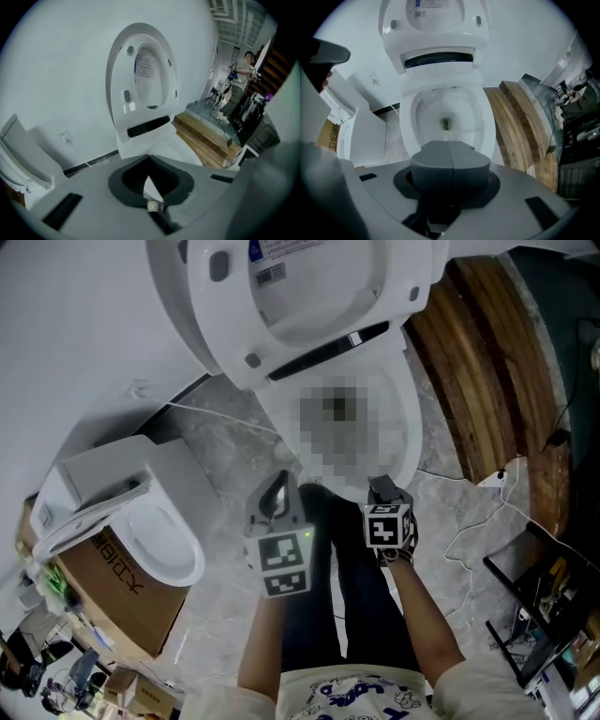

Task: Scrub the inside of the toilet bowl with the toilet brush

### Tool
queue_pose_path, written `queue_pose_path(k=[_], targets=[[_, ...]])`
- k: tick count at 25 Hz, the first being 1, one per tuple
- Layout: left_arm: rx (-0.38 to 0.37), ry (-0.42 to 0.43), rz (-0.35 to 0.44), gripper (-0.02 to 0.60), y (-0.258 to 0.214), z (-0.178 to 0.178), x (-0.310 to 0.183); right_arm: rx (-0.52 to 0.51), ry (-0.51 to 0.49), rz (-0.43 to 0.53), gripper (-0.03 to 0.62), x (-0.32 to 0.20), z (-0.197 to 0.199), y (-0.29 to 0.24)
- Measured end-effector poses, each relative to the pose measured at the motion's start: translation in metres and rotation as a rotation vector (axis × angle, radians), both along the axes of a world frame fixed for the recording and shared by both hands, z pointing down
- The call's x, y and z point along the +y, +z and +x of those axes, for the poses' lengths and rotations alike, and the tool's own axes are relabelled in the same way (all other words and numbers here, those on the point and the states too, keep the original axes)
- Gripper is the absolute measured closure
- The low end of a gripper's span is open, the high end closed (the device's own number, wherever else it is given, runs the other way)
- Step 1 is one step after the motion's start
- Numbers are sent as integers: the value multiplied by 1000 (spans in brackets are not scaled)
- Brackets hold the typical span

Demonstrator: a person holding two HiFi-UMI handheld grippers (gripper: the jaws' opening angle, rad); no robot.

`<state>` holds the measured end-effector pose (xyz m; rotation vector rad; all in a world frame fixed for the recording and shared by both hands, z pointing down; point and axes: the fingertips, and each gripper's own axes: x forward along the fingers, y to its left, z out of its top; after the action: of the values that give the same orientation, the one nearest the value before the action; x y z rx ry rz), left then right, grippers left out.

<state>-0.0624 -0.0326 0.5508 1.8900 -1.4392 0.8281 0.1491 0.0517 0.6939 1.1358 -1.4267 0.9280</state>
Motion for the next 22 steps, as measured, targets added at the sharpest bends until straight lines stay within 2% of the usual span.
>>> queue_pose_path(k=[4, 6, 11, 14, 22], targets=[[5, -6, -4, 580, 2, -1, 1, -76, 152, -18, 431, -10, -18, 2], [7, -11, -5, 580, 2, -1, 1, -103, 196, -23, 431, -17, -27, 1], [13, -13, 0, 580, 0, 0, 0, -165, 284, -21, 431, -42, -49, 2], [14, -17, 0, 580, -1, -2, 0, -197, 296, -5, 431, -61, -61, 4], [11, -17, -4, 580, 3, -6, -1, -273, 412, 5, 430, -92, -75, 3]])
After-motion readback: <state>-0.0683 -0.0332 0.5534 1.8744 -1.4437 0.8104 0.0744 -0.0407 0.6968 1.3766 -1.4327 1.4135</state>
